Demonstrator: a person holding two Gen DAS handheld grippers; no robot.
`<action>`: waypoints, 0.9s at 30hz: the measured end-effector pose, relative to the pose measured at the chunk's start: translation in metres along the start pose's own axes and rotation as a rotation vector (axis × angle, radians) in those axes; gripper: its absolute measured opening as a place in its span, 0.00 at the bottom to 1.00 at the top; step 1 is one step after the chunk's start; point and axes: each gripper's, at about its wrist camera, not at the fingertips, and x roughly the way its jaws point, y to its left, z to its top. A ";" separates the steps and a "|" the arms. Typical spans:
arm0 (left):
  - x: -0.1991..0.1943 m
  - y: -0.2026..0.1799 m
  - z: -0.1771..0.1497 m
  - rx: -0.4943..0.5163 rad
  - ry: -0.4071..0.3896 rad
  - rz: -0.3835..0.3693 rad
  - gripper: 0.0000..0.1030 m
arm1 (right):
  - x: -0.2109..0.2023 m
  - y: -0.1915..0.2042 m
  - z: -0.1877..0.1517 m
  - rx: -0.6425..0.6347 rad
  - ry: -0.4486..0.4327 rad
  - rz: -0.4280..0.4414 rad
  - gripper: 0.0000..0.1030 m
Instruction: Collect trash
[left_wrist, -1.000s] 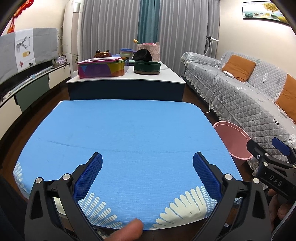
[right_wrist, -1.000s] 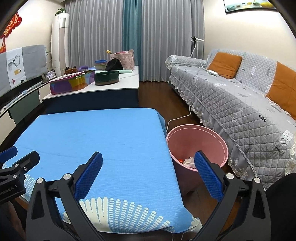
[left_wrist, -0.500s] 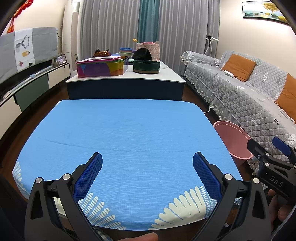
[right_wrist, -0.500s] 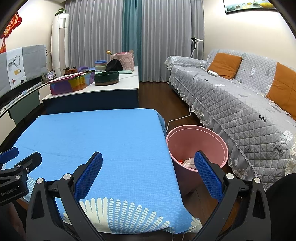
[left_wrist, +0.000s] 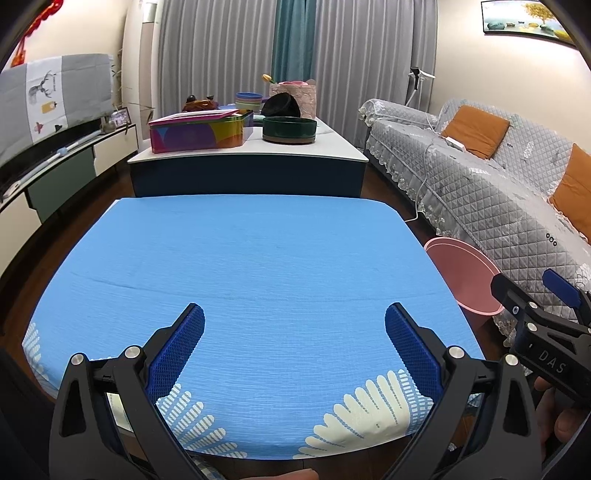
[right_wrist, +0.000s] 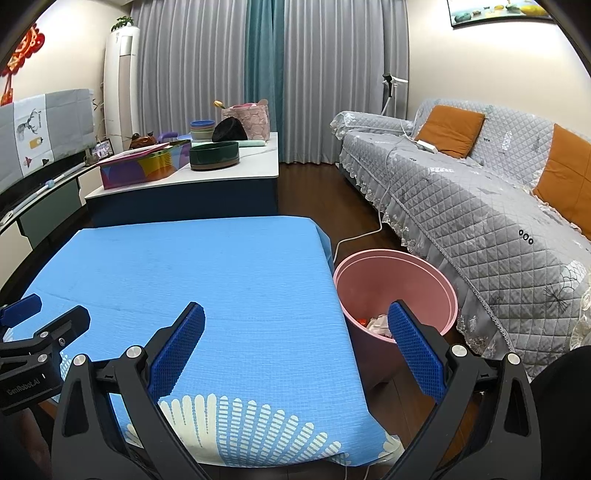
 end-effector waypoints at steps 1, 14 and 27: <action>0.000 0.000 0.000 0.000 -0.001 0.000 0.92 | 0.000 -0.001 0.000 0.000 0.000 0.000 0.95; 0.001 -0.003 0.000 0.004 0.001 -0.003 0.92 | 0.000 0.000 0.000 0.000 0.000 0.001 0.95; 0.002 -0.007 -0.001 0.018 0.007 -0.003 0.92 | 0.000 0.000 0.000 -0.001 0.002 0.001 0.95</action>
